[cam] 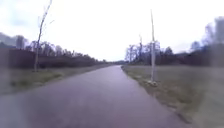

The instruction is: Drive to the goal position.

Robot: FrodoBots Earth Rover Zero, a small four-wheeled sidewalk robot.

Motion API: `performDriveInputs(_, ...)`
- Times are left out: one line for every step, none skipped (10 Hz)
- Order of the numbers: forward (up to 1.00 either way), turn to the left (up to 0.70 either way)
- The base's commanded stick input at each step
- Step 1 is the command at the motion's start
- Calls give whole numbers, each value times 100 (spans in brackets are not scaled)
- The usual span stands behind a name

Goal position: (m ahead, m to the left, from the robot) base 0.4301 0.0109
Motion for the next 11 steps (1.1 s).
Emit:
performDriveInputs(100, 0)
performDriveInputs(100, 0)
performDriveInputs(100, 0)
performDriveInputs(100, 0)
performDriveInputs(100, 0)
performDriveInputs(100, 0)
performDriveInputs(100, 0)
performDriveInputs(100, 0)
performDriveInputs(100, 0)
performDriveInputs(100, 0)
performDriveInputs(100, 0)
